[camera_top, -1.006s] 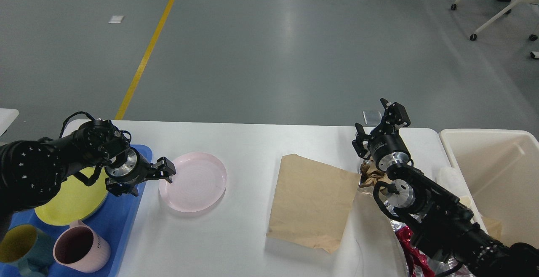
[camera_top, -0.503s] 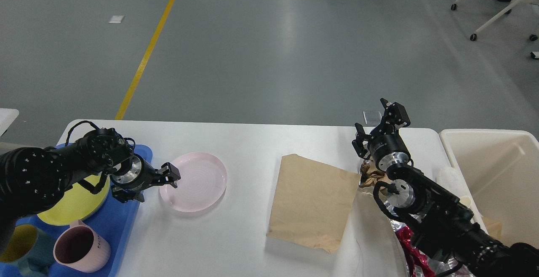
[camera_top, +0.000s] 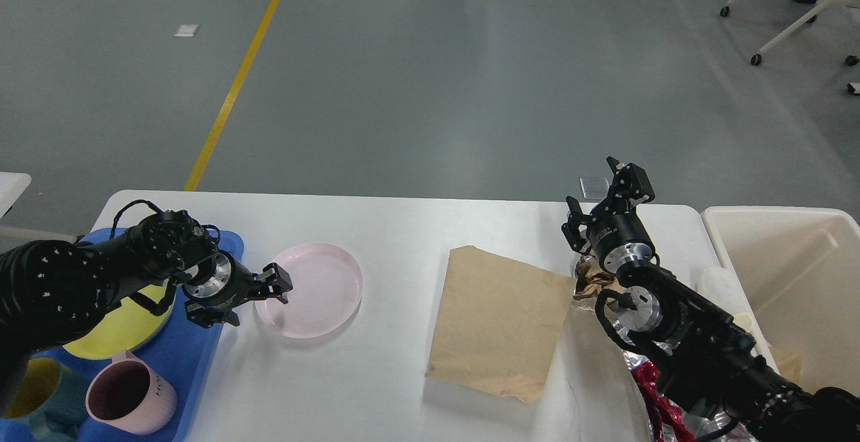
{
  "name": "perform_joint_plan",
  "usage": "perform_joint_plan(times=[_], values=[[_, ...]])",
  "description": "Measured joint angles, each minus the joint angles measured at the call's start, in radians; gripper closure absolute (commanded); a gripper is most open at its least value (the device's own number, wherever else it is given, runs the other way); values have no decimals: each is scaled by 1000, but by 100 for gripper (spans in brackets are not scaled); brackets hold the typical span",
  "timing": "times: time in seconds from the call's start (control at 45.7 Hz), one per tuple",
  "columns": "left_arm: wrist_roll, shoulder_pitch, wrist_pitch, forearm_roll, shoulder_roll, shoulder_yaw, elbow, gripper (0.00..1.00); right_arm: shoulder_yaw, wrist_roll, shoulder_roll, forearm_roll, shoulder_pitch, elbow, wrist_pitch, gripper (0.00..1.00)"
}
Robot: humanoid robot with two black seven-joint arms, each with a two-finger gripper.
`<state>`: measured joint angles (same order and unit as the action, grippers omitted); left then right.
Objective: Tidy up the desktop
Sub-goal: 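Grasp the pink plate edge with the left gripper, then lift the pink plate and stack it on the yellow plate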
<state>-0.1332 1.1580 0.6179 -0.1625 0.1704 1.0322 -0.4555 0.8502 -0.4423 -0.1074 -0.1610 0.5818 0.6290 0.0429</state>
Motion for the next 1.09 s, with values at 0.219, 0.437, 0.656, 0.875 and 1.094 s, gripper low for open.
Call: perform_joint_plan(times=[0.219, 0.437, 0.656, 0.875, 1.094], values=[[-3, -10, 25, 2, 1, 0, -2, 71, 0, 0, 0, 0, 0, 0, 0, 0], [-3, -22, 56, 3, 2, 2, -2, 85, 0, 0, 0, 0, 0, 0, 0, 0], [-3, -25, 68, 3, 3, 3, -2, 98, 0, -1, 0, 0, 0, 0, 0, 0], [-5, -25, 131, 3, 11, 5, -1, 100, 0, -1, 0, 0, 0, 0, 0, 0], [-39, -4, 153, 4, 20, 14, -1, 100, 0, -1, 0, 0, 0, 0, 0, 0]])
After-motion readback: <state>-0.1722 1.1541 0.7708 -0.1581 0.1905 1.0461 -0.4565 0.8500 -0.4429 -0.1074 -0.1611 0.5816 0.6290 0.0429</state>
